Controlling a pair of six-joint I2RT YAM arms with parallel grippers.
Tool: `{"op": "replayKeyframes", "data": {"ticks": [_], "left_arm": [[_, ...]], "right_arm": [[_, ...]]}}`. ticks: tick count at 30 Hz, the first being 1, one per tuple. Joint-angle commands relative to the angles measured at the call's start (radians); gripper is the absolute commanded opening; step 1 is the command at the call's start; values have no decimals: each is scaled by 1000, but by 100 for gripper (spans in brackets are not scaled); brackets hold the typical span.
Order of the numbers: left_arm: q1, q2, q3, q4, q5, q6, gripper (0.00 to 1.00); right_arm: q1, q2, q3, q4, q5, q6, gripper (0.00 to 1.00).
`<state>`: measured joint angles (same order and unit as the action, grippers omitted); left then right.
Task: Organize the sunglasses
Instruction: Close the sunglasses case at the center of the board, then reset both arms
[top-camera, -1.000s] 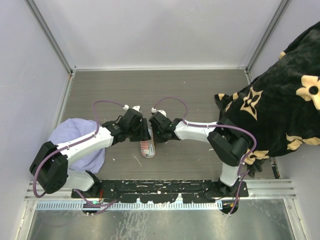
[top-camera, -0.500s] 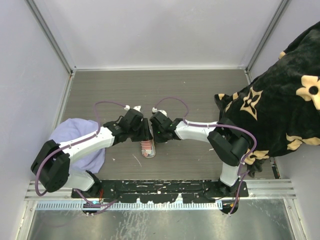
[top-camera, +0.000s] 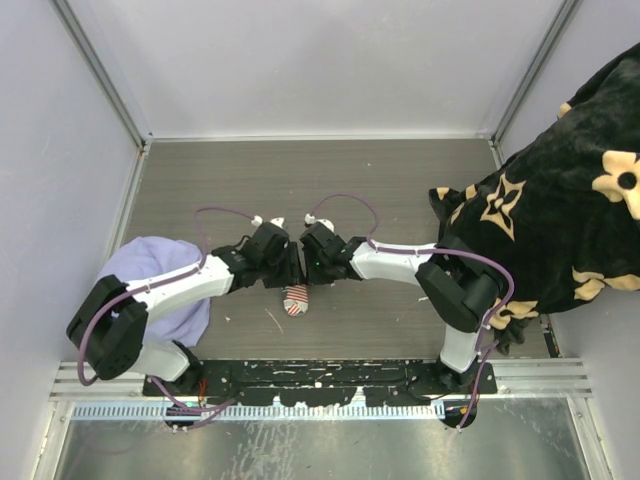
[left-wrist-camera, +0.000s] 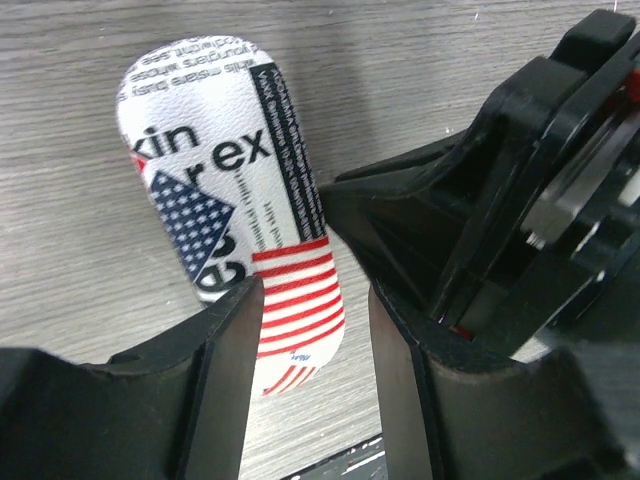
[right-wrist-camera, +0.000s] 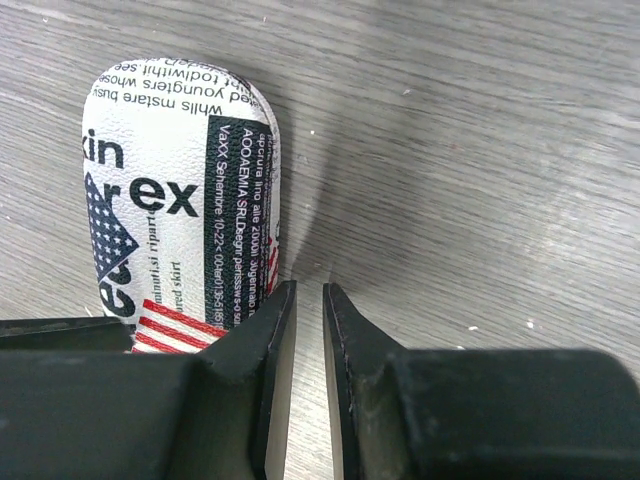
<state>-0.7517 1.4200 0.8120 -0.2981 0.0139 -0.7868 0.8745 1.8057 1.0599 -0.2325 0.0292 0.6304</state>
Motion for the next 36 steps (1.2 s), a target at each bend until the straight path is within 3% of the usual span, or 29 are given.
{"op": "replayKeyframes", "data": {"ticks": [1,6,11,15,20,24,31,36], "left_arm": [[-2,-121,42,-54,-62,49,50],[50,-291,80,-151,-102,135,55],[101,-494,84,-205,-174,257,61],[104,-688,80,-251,-299,327,80],[104,-850,83,-369,-385,349,99],[105,-949,72,-479,-427,318,98],[101,-1065,64,-576,-498,269,98],[88,-1081,60,-588,-535,259,98]], "right_arm": [[-9,-107,13,-16,87,-22,23],[-12,-272,-3,-46,249,-75,25],[-12,-518,-97,29,337,-226,34],[-12,-723,-167,29,402,-333,40],[-12,-1027,-275,-4,461,-373,63],[-12,-1232,-341,-38,469,-377,79],[-12,-1443,-362,-141,530,-380,99],[-12,-1518,-361,-190,573,-383,100]]}}
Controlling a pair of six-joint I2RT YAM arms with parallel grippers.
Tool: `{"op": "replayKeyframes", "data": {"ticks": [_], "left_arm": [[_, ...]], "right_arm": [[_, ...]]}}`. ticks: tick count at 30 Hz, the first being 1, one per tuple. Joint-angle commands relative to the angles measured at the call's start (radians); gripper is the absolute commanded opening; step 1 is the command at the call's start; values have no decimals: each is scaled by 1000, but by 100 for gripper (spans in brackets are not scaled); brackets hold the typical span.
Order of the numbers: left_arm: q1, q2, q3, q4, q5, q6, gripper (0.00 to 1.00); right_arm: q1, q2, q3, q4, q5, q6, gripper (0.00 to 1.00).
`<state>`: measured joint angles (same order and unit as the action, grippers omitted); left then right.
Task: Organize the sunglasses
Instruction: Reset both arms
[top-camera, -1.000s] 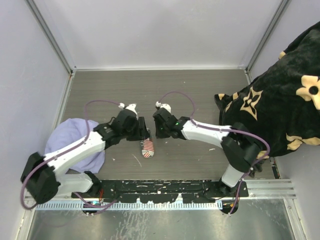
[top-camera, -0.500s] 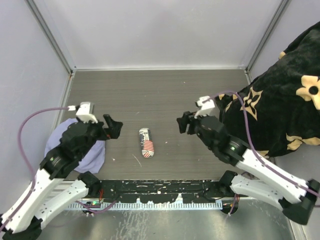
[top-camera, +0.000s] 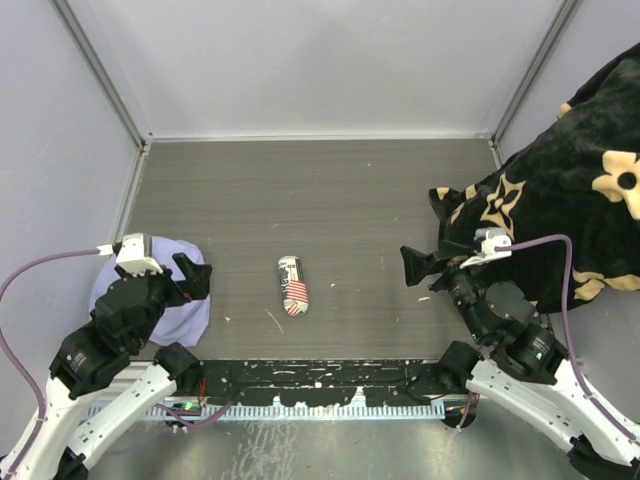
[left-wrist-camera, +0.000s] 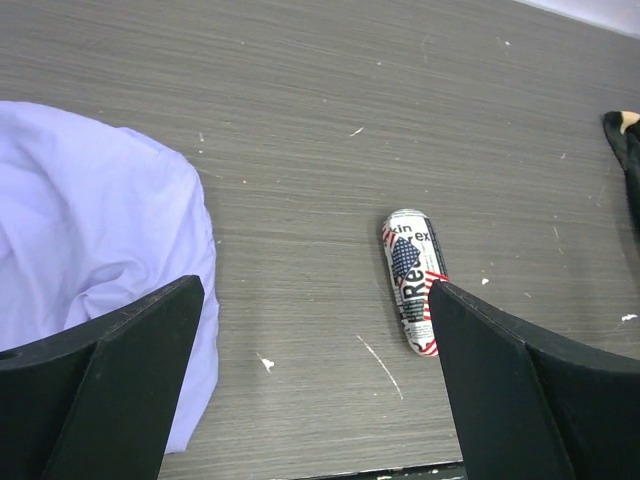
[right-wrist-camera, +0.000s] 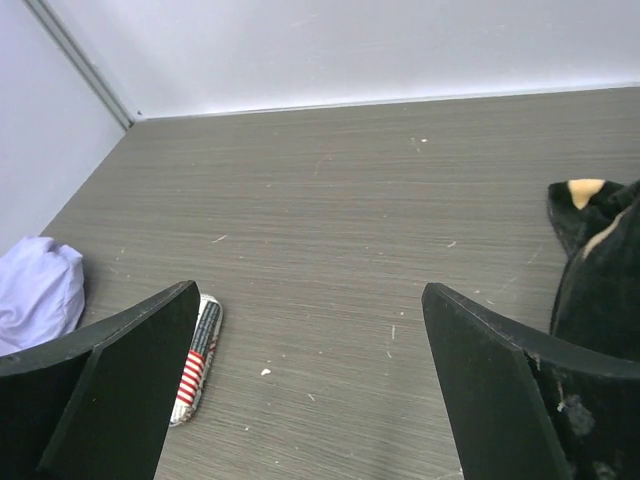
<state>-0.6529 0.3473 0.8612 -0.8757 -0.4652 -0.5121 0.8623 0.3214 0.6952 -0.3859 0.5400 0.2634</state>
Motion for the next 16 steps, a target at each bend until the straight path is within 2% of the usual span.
{"op": "replayKeyframes", "data": {"ticks": [1,7,16], "left_arm": [[-12,-6,8,-9,-50,-18,98],[-27,25,9,-12,-44,-12,98],[-43,33,12,-17,-68,-7,98]], "right_arm": [[0,-43,6,-46,73,-17,100],[-1,-81,10,-84,95,-15,100],[0,-56,3,-78,100,-23,100]]}}
